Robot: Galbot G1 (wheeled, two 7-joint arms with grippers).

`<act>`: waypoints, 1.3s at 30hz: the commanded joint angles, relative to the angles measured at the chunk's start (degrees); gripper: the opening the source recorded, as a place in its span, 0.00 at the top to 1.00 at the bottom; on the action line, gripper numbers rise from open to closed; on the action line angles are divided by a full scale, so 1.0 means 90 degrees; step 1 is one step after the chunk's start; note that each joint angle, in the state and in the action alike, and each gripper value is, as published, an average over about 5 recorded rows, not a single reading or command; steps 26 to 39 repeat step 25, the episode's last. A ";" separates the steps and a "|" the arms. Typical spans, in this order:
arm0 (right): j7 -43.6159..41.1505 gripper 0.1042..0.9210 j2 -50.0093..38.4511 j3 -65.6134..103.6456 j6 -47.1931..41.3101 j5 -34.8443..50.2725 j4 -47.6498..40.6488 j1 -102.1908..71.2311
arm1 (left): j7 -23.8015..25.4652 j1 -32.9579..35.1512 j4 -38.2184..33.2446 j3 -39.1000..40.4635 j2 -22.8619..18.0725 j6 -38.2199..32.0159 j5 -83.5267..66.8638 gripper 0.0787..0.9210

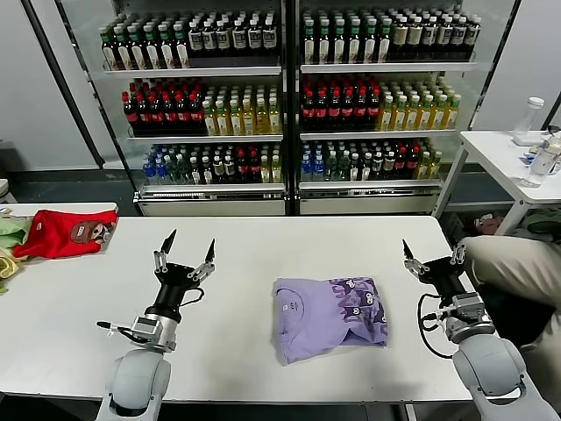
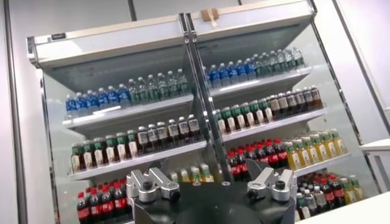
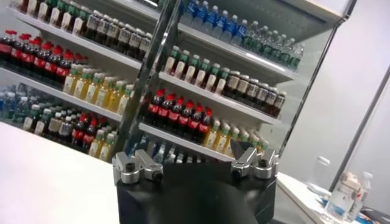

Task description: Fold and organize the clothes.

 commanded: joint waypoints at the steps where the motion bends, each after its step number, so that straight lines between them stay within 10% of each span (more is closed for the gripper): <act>1: -0.0039 0.12 0.0025 -0.0091 0.0007 -0.0063 -0.0071 0.0069 | -0.0042 -0.0178 0.0161 0.0024 0.0047 -0.0002 0.0026 0.12; 39: -0.0102 0.12 0.0005 -0.0307 0.0163 -0.0077 -0.0594 0.0381 | -0.0385 0.0023 0.0056 -0.0157 -0.0130 -0.0122 0.0302 0.12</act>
